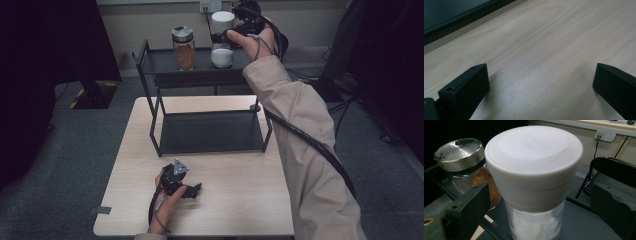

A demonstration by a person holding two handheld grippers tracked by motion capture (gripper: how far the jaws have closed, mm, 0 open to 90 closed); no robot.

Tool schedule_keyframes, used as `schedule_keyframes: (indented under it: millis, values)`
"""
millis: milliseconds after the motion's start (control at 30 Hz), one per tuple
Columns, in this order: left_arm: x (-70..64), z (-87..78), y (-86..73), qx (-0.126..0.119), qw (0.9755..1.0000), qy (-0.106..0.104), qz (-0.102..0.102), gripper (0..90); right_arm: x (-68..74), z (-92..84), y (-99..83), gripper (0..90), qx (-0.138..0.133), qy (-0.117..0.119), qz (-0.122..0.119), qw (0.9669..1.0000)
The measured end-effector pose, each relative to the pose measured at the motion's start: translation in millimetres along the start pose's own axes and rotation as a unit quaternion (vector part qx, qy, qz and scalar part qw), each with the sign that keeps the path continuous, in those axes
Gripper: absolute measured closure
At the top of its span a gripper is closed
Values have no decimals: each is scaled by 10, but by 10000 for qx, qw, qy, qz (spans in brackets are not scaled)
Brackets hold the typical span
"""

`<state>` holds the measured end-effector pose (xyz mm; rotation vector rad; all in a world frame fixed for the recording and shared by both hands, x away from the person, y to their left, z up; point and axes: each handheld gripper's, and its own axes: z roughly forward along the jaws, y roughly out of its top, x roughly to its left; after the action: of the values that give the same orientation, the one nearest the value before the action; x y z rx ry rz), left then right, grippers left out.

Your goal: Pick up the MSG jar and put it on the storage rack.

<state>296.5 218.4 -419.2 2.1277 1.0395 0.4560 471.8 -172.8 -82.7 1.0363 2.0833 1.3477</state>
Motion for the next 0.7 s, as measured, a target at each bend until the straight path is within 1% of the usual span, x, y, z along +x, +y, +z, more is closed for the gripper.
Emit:
schedule_keyframes:
  millis: [100, 133, 200, 300, 467, 600, 667, 700]
  values:
    - [0, 0, 0, 0, 10000, -1, -2, 0, 14, -46, -47, 0, -60, -66, -48, 9999]
    - [0, 0, 0, 1, 10000, -1, -2, 0, 20, -58, -51, 0, -38, -72, -67, 9999]
    - [0, 0, 0, 1, 10000, 0, -1, 0, 22, -71, -63, 0, -40, -61, -74, 9999]
    - [0, 0, 0, 1, 10000, -2, -2, 0, 17, -111, -120, 0, -80, 29, -88, 9999]
    - [1, 0, 1, 3, 10000, -4, -1, 0, 54, -136, -186, 0, -89, 26, -76, 9999]
    - [1, 0, 1, 2, 10000, -4, -1, 0, 73, -149, -245, 0, -113, 71, -12, 9999]
    - [1, 0, 0, 1, 10000, -4, -1, 0, 102, -159, -300, 0, -172, 40, 0, 9998]
    - [1, 0, 0, 1, 10000, -4, -1, 0, 102, -159, -300, 0, -172, 40, 0, 9998]
